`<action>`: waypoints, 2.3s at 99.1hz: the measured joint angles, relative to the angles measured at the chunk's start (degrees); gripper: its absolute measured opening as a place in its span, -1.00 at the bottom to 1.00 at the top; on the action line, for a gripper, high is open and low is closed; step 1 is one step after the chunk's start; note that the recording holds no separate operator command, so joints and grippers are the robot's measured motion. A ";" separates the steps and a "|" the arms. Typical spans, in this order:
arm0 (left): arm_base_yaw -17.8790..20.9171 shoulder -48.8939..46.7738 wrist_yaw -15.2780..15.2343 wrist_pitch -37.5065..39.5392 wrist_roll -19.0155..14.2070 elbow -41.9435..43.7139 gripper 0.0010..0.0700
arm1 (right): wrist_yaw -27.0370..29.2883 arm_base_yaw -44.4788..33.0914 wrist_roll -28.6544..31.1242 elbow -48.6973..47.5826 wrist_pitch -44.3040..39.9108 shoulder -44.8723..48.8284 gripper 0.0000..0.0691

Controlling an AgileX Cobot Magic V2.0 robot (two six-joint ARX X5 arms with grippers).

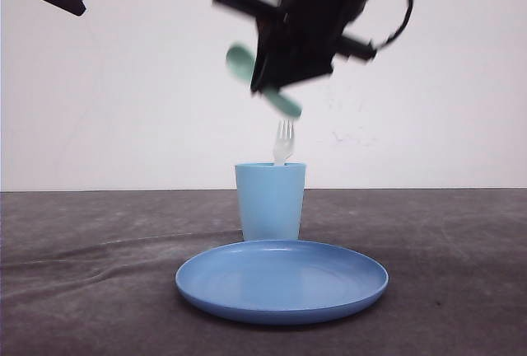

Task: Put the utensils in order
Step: 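Lift the green spoon with the right gripper and carry it over the cup, then drop the spoon into the cup beside the fork, open right gripper, then lower the open right gripper around the blue cup and close it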

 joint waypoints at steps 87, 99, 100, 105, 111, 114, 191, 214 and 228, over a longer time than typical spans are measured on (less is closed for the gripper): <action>0.00 0.00 0.00 -0.50 -0.17 0.00 -0.17 | 1.92 0.13 0.02 0.00 4.22 5.66 0.06; 0.00 0.00 0.00 -0.50 -0.17 0.00 -0.17 | 1.88 0.26 0.02 -0.02 1.14 3.93 0.07; 0.00 0.00 0.00 -0.50 -0.17 0.00 -0.17 | 1.88 0.31 0.02 -0.02 0.87 3.63 0.07; 0.00 0.00 0.00 -0.50 -0.17 0.00 -0.17 | 1.86 0.59 0.00 -0.02 -0.59 1.46 0.07; 0.00 0.00 0.00 -0.50 -0.17 0.00 -0.17 | 1.75 1.16 -0.02 -0.02 -2.71 -1.99 0.07; 0.00 0.00 0.00 -0.50 -0.17 0.00 -0.17 | 1.73 1.57 -0.09 0.00 -3.98 -3.91 0.07; 0.00 0.04 0.00 -0.48 -0.85 0.00 -0.17 | 1.81 4.35 6.67 0.00 -33.27 -7.93 0.97; -0.02 0.04 0.00 -0.50 -1.36 0.00 -0.17 | 1.68 3.96 7.26 0.00 -26.86 -1.75 0.97; 0.00 0.04 0.00 -0.50 -1.49 0.00 -0.17 | 0.31 2.82 7.26 0.00 -23.63 0.83 0.97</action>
